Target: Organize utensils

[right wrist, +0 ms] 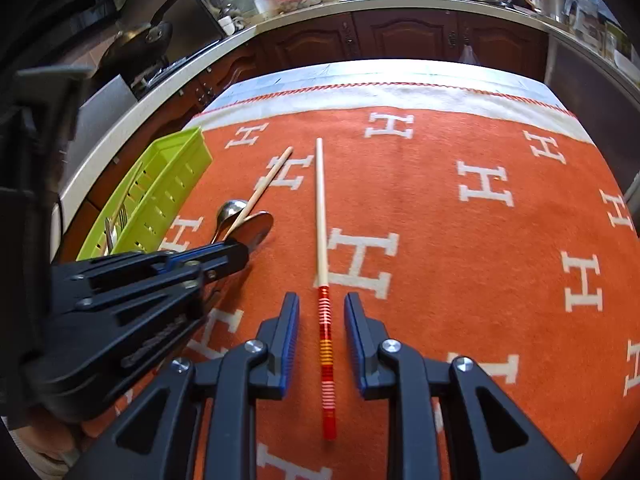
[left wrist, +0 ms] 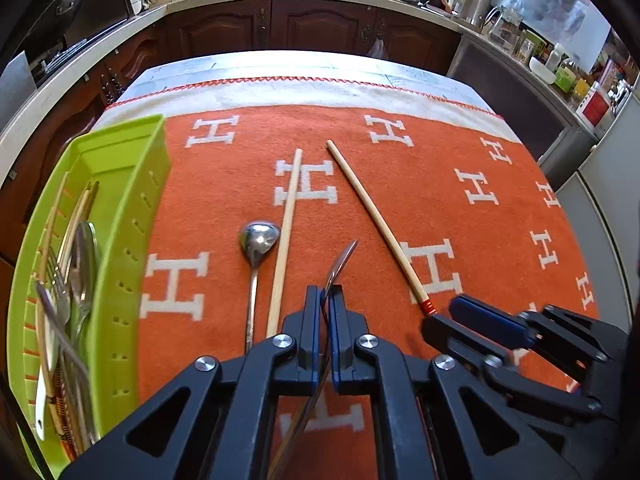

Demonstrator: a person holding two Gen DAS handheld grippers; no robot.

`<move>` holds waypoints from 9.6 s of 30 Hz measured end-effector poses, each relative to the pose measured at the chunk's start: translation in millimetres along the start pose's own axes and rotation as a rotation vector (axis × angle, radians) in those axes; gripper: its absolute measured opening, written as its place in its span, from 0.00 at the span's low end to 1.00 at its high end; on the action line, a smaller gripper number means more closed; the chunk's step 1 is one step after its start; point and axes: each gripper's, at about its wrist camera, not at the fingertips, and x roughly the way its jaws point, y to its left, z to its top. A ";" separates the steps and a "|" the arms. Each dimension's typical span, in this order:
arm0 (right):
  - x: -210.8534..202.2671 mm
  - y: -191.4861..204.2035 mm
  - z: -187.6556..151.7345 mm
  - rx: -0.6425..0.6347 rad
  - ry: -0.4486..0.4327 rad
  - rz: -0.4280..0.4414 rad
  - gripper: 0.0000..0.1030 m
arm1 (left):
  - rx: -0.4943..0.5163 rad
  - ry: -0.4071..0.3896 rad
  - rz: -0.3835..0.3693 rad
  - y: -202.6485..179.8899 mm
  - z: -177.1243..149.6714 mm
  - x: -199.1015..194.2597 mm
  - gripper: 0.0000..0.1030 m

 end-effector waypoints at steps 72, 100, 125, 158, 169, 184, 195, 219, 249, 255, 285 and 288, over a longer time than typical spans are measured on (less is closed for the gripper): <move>-55.7 130.1 64.1 -0.012 -0.004 0.104 0.12 | -0.193 -0.225 0.181 123.6 5.1 -147.2 0.73; -53.3 14.1 24.7 0.097 -0.078 -0.141 0.12 | -0.059 -0.024 0.020 39.3 -5.0 -48.8 0.39; -20.5 -17.1 15.4 0.147 -0.032 -0.045 0.12 | -0.052 0.089 0.111 35.1 29.0 31.5 0.12; 44.7 54.8 33.5 -0.017 0.053 -0.197 0.13 | -0.154 -0.078 -0.082 64.8 5.0 -50.9 0.01; 31.7 52.3 26.5 0.047 0.081 -0.029 0.05 | -0.117 -0.157 -0.119 59.0 -4.5 -82.2 0.00; -28.2 67.2 26.9 0.017 -0.009 0.084 0.05 | -0.087 -0.270 -0.082 66.8 -14.6 -154.4 0.00; -60.3 123.7 56.8 -0.022 -0.046 0.315 0.05 | -0.126 -0.282 0.105 112.4 -33.2 -217.4 0.00; 52.3 157.8 68.1 0.118 0.218 0.326 0.09 | -0.142 -0.092 0.273 169.0 0.8 -125.5 0.34; 18.3 151.9 55.8 0.052 0.210 0.336 0.18 | -0.186 -0.163 0.272 155.1 -1.0 -148.5 0.75; -7.2 138.6 60.4 0.043 0.134 0.301 0.18 | -0.154 -0.179 0.246 138.1 1.3 -157.0 0.79; -170.6 49.2 21.5 0.042 -0.161 -0.045 0.47 | -0.022 -0.235 0.115 -1.1 -3.4 -201.0 0.99; -180.6 48.1 21.0 0.050 -0.179 -0.056 0.47 | -0.014 -0.252 0.133 -11.4 -2.9 -208.6 0.99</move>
